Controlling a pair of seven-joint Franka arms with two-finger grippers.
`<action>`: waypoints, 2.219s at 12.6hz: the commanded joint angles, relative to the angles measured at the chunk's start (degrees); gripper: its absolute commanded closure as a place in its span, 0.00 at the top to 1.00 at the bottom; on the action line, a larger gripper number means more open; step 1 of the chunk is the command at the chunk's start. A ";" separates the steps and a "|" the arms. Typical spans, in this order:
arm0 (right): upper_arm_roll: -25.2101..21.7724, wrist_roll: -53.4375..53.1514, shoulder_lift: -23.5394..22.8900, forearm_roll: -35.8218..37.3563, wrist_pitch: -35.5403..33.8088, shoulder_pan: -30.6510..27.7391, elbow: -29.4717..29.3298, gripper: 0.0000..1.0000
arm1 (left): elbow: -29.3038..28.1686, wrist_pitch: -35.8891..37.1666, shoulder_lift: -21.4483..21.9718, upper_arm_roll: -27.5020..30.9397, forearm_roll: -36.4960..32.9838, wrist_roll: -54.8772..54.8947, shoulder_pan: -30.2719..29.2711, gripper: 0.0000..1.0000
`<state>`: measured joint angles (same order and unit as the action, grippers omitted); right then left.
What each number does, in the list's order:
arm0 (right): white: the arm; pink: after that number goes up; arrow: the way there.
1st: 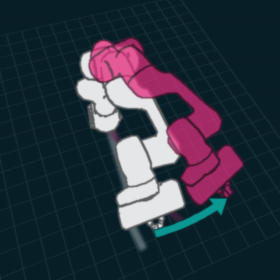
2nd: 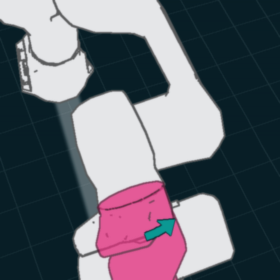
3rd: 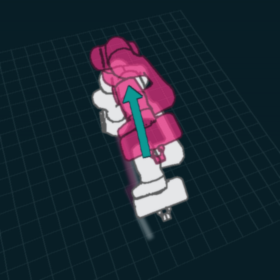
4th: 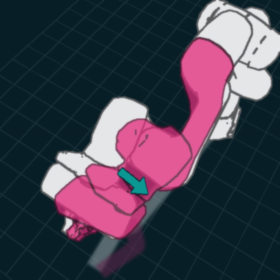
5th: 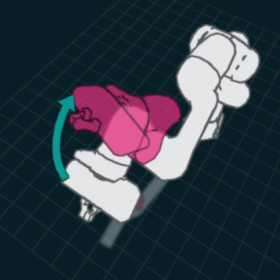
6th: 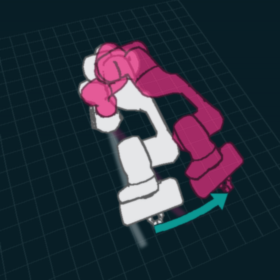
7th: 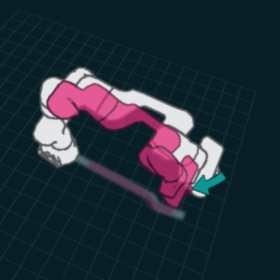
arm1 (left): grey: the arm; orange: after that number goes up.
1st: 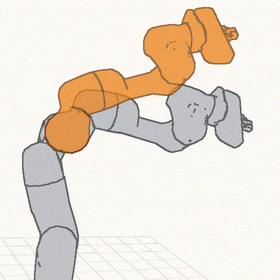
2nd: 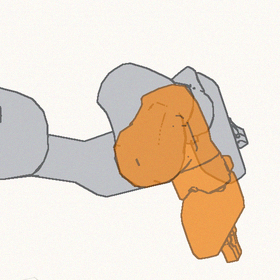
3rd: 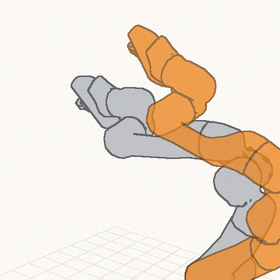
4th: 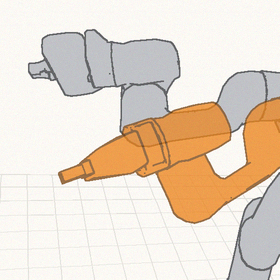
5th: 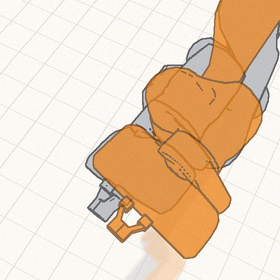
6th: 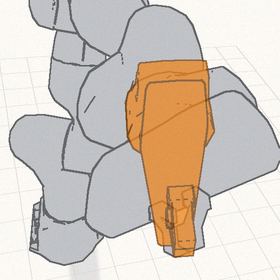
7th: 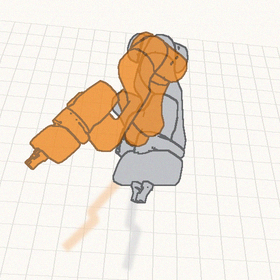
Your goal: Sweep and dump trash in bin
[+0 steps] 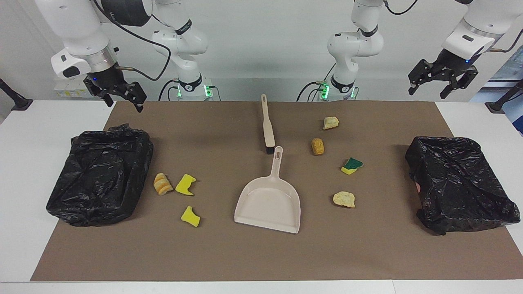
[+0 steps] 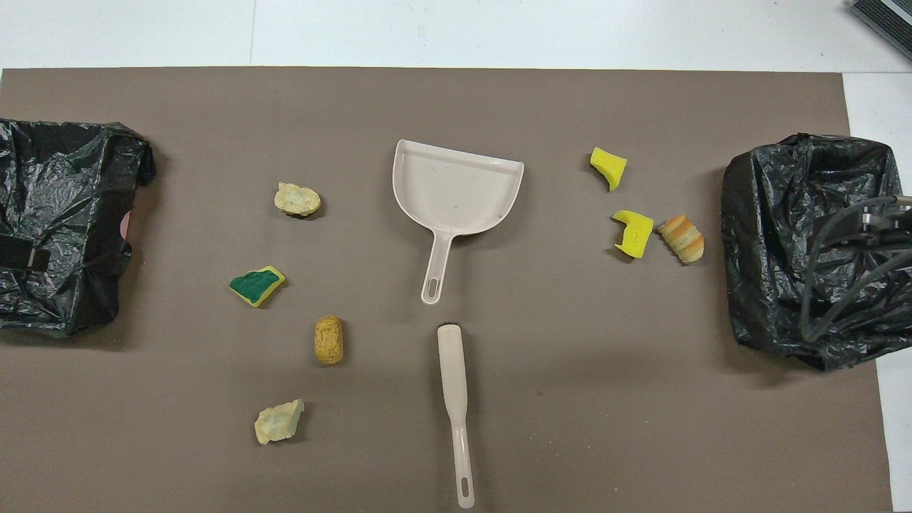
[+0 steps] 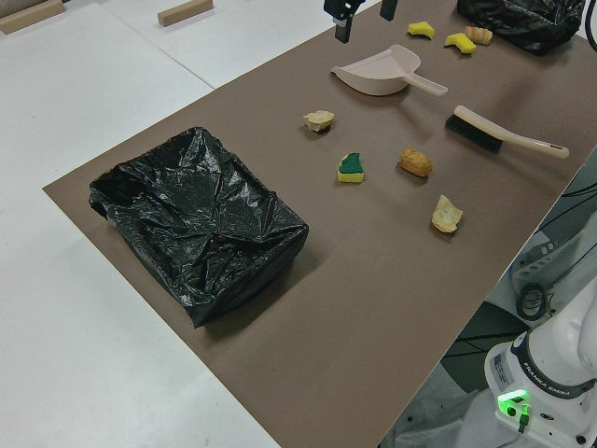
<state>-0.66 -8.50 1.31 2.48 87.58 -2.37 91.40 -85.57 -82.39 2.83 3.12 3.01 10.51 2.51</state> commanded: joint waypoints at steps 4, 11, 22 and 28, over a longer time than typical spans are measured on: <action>-0.13 1.46 2.12 -1.16 -0.75 -0.09 2.38 1.00 | -1.79 -0.49 1.47 -0.83 -0.63 -0.05 0.56 1.00; -0.13 1.38 2.12 -1.07 -0.75 -0.09 2.47 1.00 | -6.53 -1.98 3.41 -4.18 -0.54 -10.41 8.19 1.00; -0.13 1.38 1.77 -1.16 -0.04 -0.18 1.94 1.00 | -25.33 -19.10 5.52 -4.70 -0.37 -37.56 31.04 1.00; -0.13 1.38 1.77 -1.16 -0.04 -0.18 1.94 1.00 | -33.78 -28.16 4.56 -4.88 0.16 -48.64 42.37 1.00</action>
<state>-0.67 -8.49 1.87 2.48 87.39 -2.37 92.32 -115.46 -107.20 6.05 -2.77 3.17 -35.15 41.32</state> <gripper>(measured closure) 0.000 0.000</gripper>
